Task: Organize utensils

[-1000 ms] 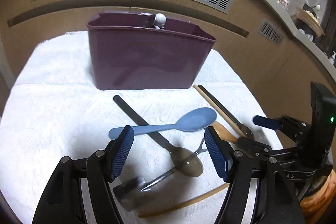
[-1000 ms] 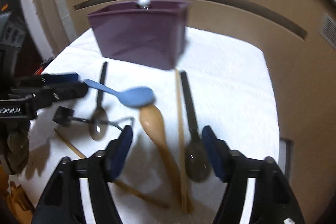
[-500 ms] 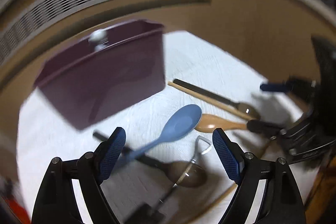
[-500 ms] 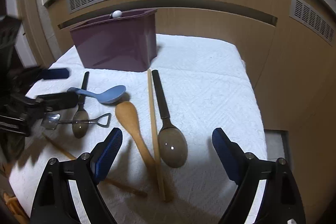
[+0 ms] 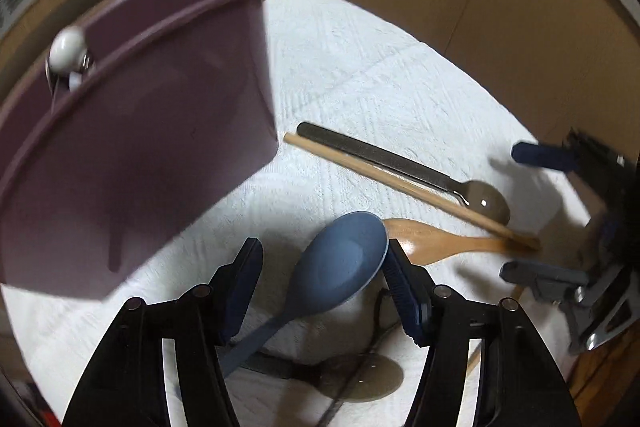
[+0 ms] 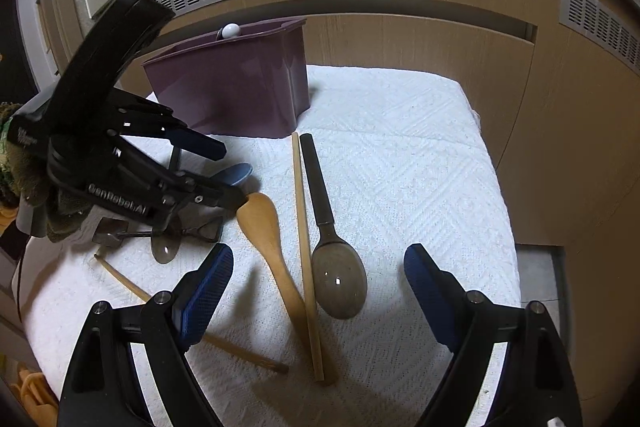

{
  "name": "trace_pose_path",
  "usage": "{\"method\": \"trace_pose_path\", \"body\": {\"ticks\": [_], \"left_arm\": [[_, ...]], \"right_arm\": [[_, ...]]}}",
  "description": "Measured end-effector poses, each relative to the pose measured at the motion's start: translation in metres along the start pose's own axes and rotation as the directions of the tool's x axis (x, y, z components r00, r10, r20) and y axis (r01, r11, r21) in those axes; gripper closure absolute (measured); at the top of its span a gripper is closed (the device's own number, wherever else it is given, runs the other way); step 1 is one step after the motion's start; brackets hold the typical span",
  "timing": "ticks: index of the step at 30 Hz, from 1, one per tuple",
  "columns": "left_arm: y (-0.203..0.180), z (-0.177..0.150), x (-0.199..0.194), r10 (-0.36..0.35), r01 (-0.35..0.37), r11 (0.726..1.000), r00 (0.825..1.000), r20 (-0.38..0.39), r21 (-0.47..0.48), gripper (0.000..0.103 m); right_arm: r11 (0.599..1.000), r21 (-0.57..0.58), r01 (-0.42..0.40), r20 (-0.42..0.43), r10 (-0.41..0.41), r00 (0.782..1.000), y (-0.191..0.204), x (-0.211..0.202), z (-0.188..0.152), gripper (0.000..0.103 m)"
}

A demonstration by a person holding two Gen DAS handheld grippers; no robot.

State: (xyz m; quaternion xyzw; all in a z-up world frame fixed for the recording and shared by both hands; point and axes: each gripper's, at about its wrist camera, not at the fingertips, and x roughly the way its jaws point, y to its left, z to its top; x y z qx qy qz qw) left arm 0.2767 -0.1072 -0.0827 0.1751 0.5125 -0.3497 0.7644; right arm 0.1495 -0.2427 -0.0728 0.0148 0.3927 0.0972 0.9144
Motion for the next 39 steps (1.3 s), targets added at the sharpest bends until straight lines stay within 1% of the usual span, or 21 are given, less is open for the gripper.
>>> {"method": "trace_pose_path", "body": {"ticks": [2,4,5,7,8,9,10,13,16,19,22,23,25,30,32,33,34,36,37,38,39], "left_arm": [[0.009,-0.001,0.001,-0.027,0.026,0.996,1.000,-0.009,-0.087,0.041],[0.005,-0.002,0.000,-0.001,0.001,0.996,1.000,0.004,-0.093,0.044],[0.001,-0.003,-0.001,0.010,-0.008,0.996,1.000,0.016,-0.093,0.052],[-0.006,-0.004,-0.004,0.023,-0.020,0.996,0.999,0.026,-0.092,0.058],[-0.011,-0.005,-0.005,0.038,-0.035,0.996,0.999,0.037,-0.085,0.065],[-0.014,-0.006,-0.006,0.038,-0.035,0.996,0.998,0.044,-0.082,0.073],[-0.017,-0.006,-0.007,0.029,-0.025,0.996,0.999,0.044,-0.084,0.087],[-0.016,-0.011,-0.013,0.010,0.000,0.989,0.998,0.067,-0.145,0.088],[-0.015,-0.023,-0.033,0.036,-0.006,0.982,0.987,0.154,-0.190,0.089],[-0.003,-0.043,-0.062,0.019,0.060,0.956,0.965,0.262,-0.288,0.091],[0.011,-0.071,-0.095,-0.001,0.156,0.913,0.925,0.381,-0.378,0.091],[0.017,-0.082,-0.107,0.003,0.187,0.892,0.908,0.420,-0.411,0.091],[0.023,-0.095,-0.122,0.036,0.198,0.868,0.889,0.456,-0.455,0.091],[0.045,-0.125,-0.156,0.132,0.193,0.813,0.858,0.496,-0.549,0.092],[0.054,-0.142,-0.178,0.194,0.169,0.795,0.839,0.508,-0.582,0.094],[0.055,-0.149,-0.186,0.255,0.128,0.789,0.822,0.510,-0.601,0.094],[0.053,-0.155,-0.196,0.332,0.067,0.784,0.794,0.510,-0.616,0.094],[0.051,-0.164,-0.199,0.437,-0.023,0.773,0.744,0.505,-0.634,0.094],[0.049,-0.165,-0.199,0.463,-0.053,0.772,0.730,0.503,-0.634,0.094],[0.047,-0.167,-0.200,0.479,-0.080,0.775,0.723,0.499,-0.627,0.094],[0.045,-0.168,-0.198,0.480,-0.103,0.782,0.729,0.488,-0.615,0.094]], "right_arm": [[1.000,0.003,-0.002,-0.002,0.002,1.000,0.000,0.000,0.000,0.018],[1.000,0.003,-0.002,-0.005,0.002,1.000,0.000,0.001,0.001,0.018],[1.000,0.002,-0.001,-0.006,0.001,1.000,0.001,0.002,0.001,0.018],[1.000,0.000,0.000,-0.010,0.000,1.000,0.001,0.003,0.001,0.018],[1.000,0.000,0.001,-0.011,-0.001,1.000,0.001,0.003,0.001,0.018],[1.000,0.000,0.002,-0.012,-0.002,1.000,0.001,0.003,0.001,0.018],[1.000,0.000,0.002,-0.015,-0.002,1.000,0.002,0.004,0.001,0.018],[1.000,0.002,0.005,-0.020,-0.005,1.000,0.001,0.005,0.002,0.018],[1.000,0.007,0.009,-0.023,-0.009,1.000,0.001,0.006,0.001,0.018],[1.000,0.008,0.014,-0.030,-0.014,0.999,0.002,0.007,0.002,0.018],[1.000,0.005,0.023,-0.036,-0.022,0.999,0.003,0.008,0.002,0.018],[1.000,0.004,0.025,-0.037,-0.025,0.999,0.004,0.008,0.002,0.018],[1.000,0.001,0.030,-0.043,-0.030,0.999,0.005,0.009,0.003,0.018],[0.998,-0.026,0.055,-0.066,-0.056,0.996,0.011,0.013,0.005,0.018],[0.996,-0.066,0.066,-0.041,-0.069,0.997,0.019,0.009,0.010,0.018],[0.994,-0.084,0.069,-0.029,-0.072,0.997,0.025,0.006,0.014,0.017],[0.992,-0.103,0.070,-0.016,-0.072,0.997,0.032,0.003,0.020,0.014],[0.987,-0.155,0.048,0.017,-0.046,0.999,0.051,-0.001,0.036,0.002],[0.984,-0.176,0.033,0.026,-0.029,0.999,0.060,-0.002,0.042,0.001],[0.979,-0.204,0.017,0.026,-0.012,1.000,0.070,0.001,0.050,0.001],[0.974,-0.226,0.011,0.016,-0.007,1.000,0.080,0.006,0.057,0.001]]}}
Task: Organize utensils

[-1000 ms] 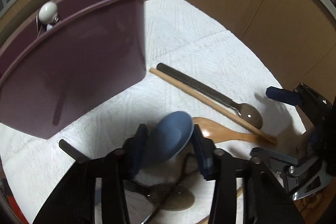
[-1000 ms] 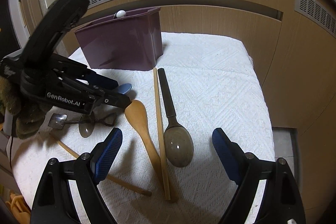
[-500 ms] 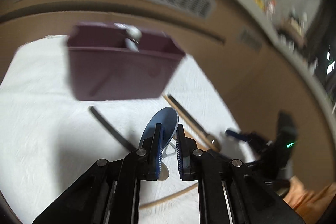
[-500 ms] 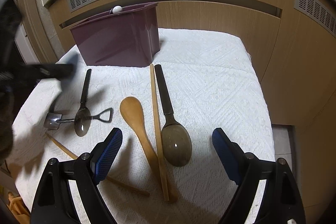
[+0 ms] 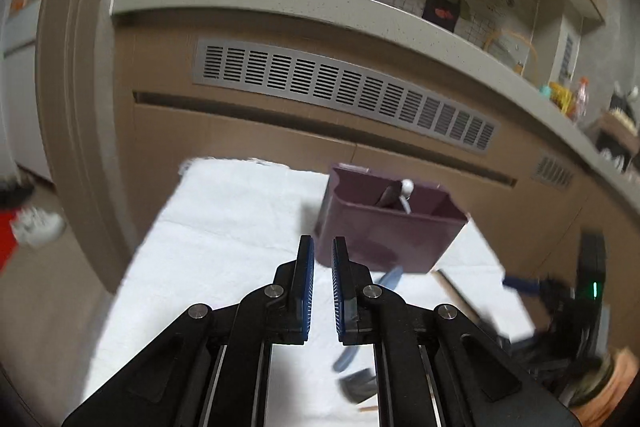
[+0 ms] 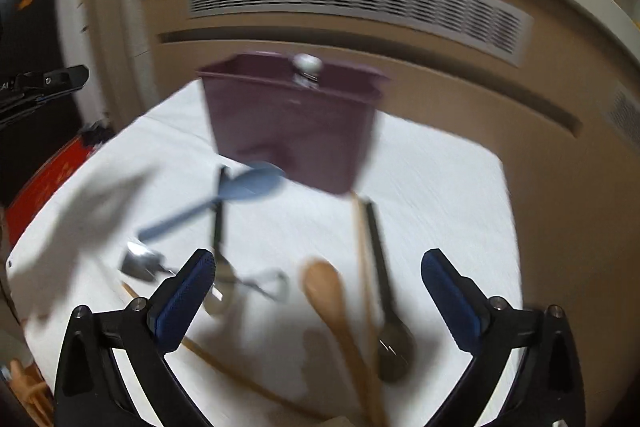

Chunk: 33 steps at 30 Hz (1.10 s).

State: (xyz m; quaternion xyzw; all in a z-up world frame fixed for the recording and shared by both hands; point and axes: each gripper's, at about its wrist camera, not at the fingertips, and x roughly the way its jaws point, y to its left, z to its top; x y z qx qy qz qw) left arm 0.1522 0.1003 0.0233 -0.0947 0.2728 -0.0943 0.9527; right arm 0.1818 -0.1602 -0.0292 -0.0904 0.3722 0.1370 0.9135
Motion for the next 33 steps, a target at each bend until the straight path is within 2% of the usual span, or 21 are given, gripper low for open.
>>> {"method": "trace_pose_path", "body": {"ticks": [3,5,6,7,10,12,14,18,20,22,23,25,27,29,30,33], "left_arm": [[-0.001,-0.013,0.009,-0.029,0.034,0.997,0.997,-0.068,0.068,0.090],[-0.009,-0.023,0.020,-0.067,0.082,0.989,0.991,-0.119,0.126,0.073],[-0.011,-0.027,0.025,-0.061,0.077,0.988,0.991,-0.121,0.134,0.067],[-0.011,-0.029,0.029,-0.034,0.049,0.990,0.994,-0.108,0.134,0.059],[-0.012,-0.035,0.029,0.014,-0.010,0.993,0.999,-0.036,0.121,0.047],[-0.003,-0.041,0.013,-0.027,0.022,0.997,0.998,0.063,0.070,0.035],[0.010,-0.050,-0.005,-0.100,0.099,0.995,0.983,0.152,0.015,0.014],[0.019,-0.057,-0.023,-0.168,0.162,0.986,0.963,0.213,0.043,0.000],[0.018,-0.058,-0.026,-0.171,0.161,0.985,0.962,0.213,0.066,0.000],[0.017,-0.058,-0.021,-0.165,0.154,0.985,0.970,0.178,0.073,0.000],[0.016,-0.056,-0.016,-0.168,0.160,0.985,0.975,0.147,0.067,0.000],[0.014,-0.056,-0.010,-0.161,0.155,0.986,0.979,0.122,0.055,0.000],[0.013,-0.058,-0.008,-0.156,0.150,0.987,0.979,0.132,0.052,0.000],[0.013,-0.057,-0.006,-0.182,0.180,0.983,0.976,0.118,0.033,0.000],[0.015,-0.056,-0.004,-0.217,0.217,0.976,0.971,0.103,0.008,0.000],[0.025,-0.051,0.007,-0.353,0.356,0.923,0.934,0.047,-0.143,0.000]], "right_arm": [[0.999,-0.022,-0.032,-0.036,0.032,0.999,0.012,0.019,0.021,0.002],[0.999,-0.002,-0.036,-0.052,0.036,0.998,0.012,0.028,0.028,0.002],[0.999,0.017,-0.032,-0.059,0.033,0.998,0.012,0.032,0.029,0.002],[0.999,0.046,-0.029,-0.070,0.032,0.997,0.011,0.038,0.031,0.002],[0.981,0.186,-0.056,-0.111,0.078,0.991,0.012,0.060,0.035,0.002],[0.966,0.254,-0.048,-0.120,0.081,0.989,0.018,0.076,0.038,0.005],[0.970,0.242,0.014,-0.131,0.019,0.991,0.030,0.090,0.042,0.006],[0.963,0.244,0.111,-0.216,-0.057,0.975,0.045,0.122,0.044,0.006],[0.958,0.259,0.126,-0.249,-0.060,0.967,0.049,0.135,0.043,0.006],[0.957,0.256,0.138,-0.254,-0.071,0.965,0.055,0.141,0.044,0.005],[0.961,0.245,0.132,-0.259,-0.067,0.964,0.058,0.142,0.046,0.008],[0.969,0.213,0.127,-0.248,-0.072,0.966,0.063,0.142,0.049,0.028],[0.982,0.175,0.075,-0.235,-0.032,0.971,0.068,0.136,0.051,0.060],[0.985,0.165,0.043,-0.238,-0.002,0.971,0.068,0.129,0.049,0.069],[0.986,0.166,0.019,-0.240,0.022,0.970,0.066,0.124,0.046,0.073],[0.989,0.147,-0.012,-0.222,0.045,0.974,0.058,0.105,0.038,0.074]]}}
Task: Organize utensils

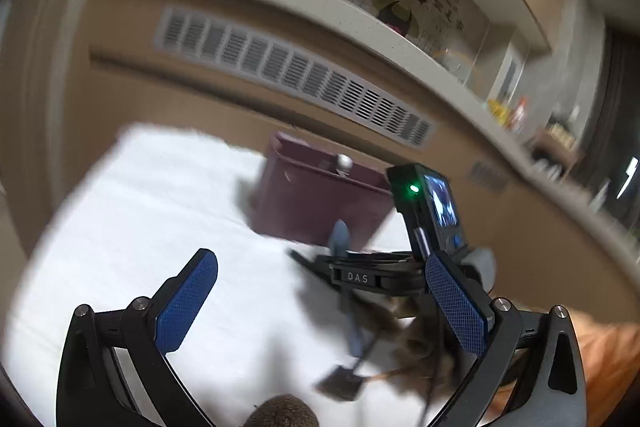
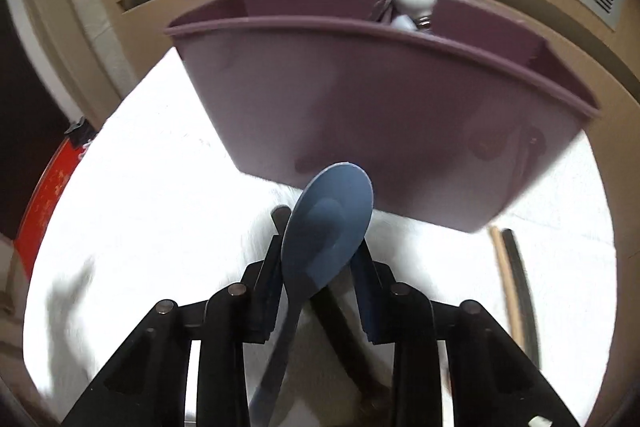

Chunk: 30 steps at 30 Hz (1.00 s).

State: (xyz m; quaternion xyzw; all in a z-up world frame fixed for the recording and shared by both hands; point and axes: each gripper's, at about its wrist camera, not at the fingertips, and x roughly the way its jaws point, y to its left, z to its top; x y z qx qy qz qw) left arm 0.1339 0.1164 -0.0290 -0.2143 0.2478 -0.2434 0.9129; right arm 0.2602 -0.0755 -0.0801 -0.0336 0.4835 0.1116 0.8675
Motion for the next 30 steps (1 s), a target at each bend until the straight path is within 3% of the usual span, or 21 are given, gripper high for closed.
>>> {"method": "trace_pose_path", "body": {"ticks": [2,4,5,7,9,11,16,17,18,20,22,24,26,29,30], "left_arm": [[0.011,0.003,0.014,-0.101,0.087,0.988,0.989,-0.106,-0.126,0.000],[0.018,0.002,0.041,-0.114,0.042,0.972,0.947,-0.302,-0.233,0.000],[0.020,-0.001,0.052,-0.124,0.026,0.964,0.924,-0.362,-0.264,0.000],[0.019,-0.005,0.062,-0.163,0.044,0.954,0.906,-0.390,-0.297,0.000],[0.011,-0.006,0.069,-0.153,0.032,0.958,0.899,-0.411,-0.286,0.000],[-0.003,-0.005,0.072,-0.092,-0.001,0.975,0.909,-0.406,-0.223,0.000],[-0.021,-0.004,0.082,-0.071,-0.011,0.982,0.905,-0.419,-0.189,0.000],[-0.026,-0.003,0.082,-0.042,-0.030,0.986,0.910,-0.412,-0.167,0.000],[-0.028,-0.003,0.082,-0.009,-0.054,0.988,0.914,-0.405,-0.143,0.000],[-0.040,-0.001,0.078,0.124,-0.147,0.988,0.926,-0.358,-0.038,0.000],[-0.060,0.000,0.072,0.279,-0.251,0.958,0.931,-0.236,0.142,0.000],[-0.077,-0.003,0.071,0.364,-0.313,0.908,0.918,-0.156,0.280,0.000],[-0.087,-0.008,0.074,0.405,-0.342,0.873,0.906,-0.127,0.347,0.000],[-0.096,-0.011,0.080,0.443,-0.363,0.845,0.886,-0.135,0.392,0.000],[-0.099,-0.012,0.081,0.439,-0.357,0.845,0.888,-0.135,0.399,0.000]], "right_arm": [[1.000,-0.011,-0.004,0.021,0.004,1.000,-0.007,-0.012,-0.005,0.075],[1.000,-0.008,-0.011,0.041,0.012,0.999,-0.021,-0.029,-0.014,0.075],[1.000,-0.006,-0.013,0.050,0.013,0.999,-0.026,-0.034,-0.015,0.075],[1.000,-0.002,-0.005,0.073,0.006,0.997,-0.039,-0.049,-0.022,0.075],[1.000,0.007,-0.010,0.083,0.010,0.996,-0.050,-0.059,-0.026,0.076],[0.999,0.032,-0.017,0.091,0.014,0.996,-0.068,-0.065,-0.029,0.076],[0.996,0.078,-0.033,0.116,0.024,0.993,-0.103,-0.084,-0.033,0.079],[0.995,0.088,-0.048,0.123,0.037,0.992,-0.113,-0.083,-0.030,0.081],[0.993,0.099,-0.061,0.134,0.048,0.990,-0.116,-0.087,-0.029,0.092],[0.990,0.113,-0.085,0.153,0.067,0.986,-0.123,-0.098,-0.027,0.097],[0.989,0.117,-0.094,0.167,0.074,0.983,-0.130,-0.107,-0.027,0.097],[0.990,0.114,-0.089,0.165,0.069,0.984,-0.134,-0.112,-0.029,0.097],[0.989,0.113,-0.097,0.150,0.080,0.985,-0.141,-0.115,-0.036,0.097],[0.986,0.116,-0.121,0.133,0.105,0.985,-0.145,-0.117,-0.044,0.097],[0.985,0.115,-0.125,0.132,0.110,0.985,-0.144,-0.114,-0.045,0.097]]}}
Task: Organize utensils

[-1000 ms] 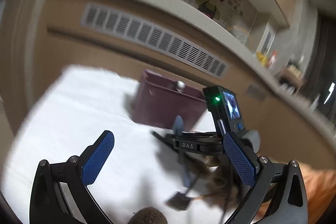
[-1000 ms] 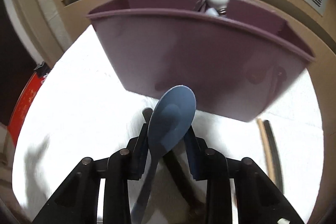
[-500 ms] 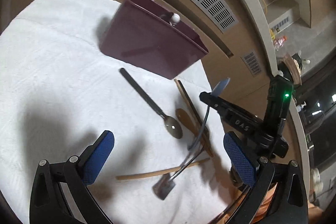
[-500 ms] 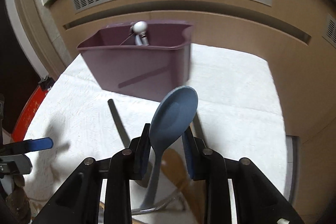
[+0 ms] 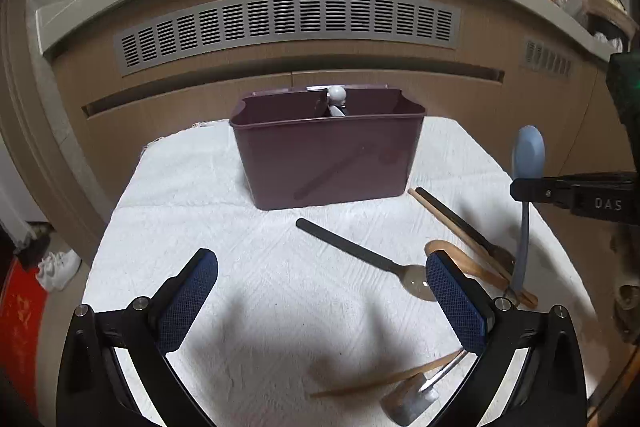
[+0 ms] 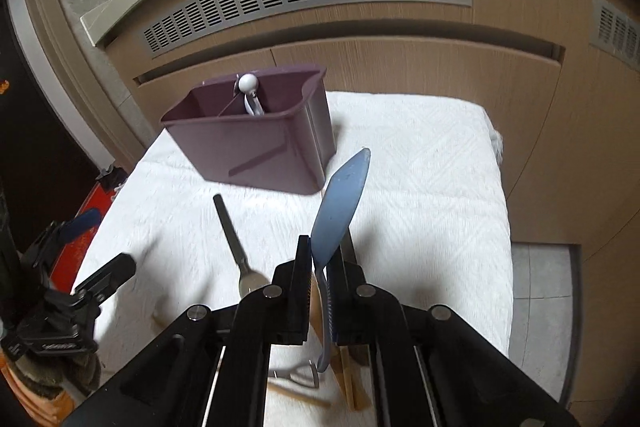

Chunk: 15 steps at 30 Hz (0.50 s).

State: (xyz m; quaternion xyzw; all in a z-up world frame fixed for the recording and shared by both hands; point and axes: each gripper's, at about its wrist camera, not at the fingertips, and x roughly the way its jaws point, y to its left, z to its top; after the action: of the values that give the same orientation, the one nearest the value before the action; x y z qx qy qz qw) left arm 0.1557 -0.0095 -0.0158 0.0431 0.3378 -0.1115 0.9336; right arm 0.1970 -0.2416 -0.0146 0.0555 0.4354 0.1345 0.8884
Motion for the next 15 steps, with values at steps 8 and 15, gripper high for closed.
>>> {"method": "trace_pose_path", "body": {"ticks": [8,15], "left_arm": [[-0.039,0.008,0.003,-0.118,0.117,0.990,0.993,0.004,0.082,0.000],[-0.023,0.008,0.037,-0.066,0.061,0.997,0.990,-0.126,-0.042,0.000]], "right_arm": [[0.998,0.045,-0.035,-0.010,0.036,0.999,-0.019,-0.014,-0.011,0.097],[0.997,0.059,-0.056,0.045,0.053,0.998,-0.029,-0.043,-0.006,0.097]]}}
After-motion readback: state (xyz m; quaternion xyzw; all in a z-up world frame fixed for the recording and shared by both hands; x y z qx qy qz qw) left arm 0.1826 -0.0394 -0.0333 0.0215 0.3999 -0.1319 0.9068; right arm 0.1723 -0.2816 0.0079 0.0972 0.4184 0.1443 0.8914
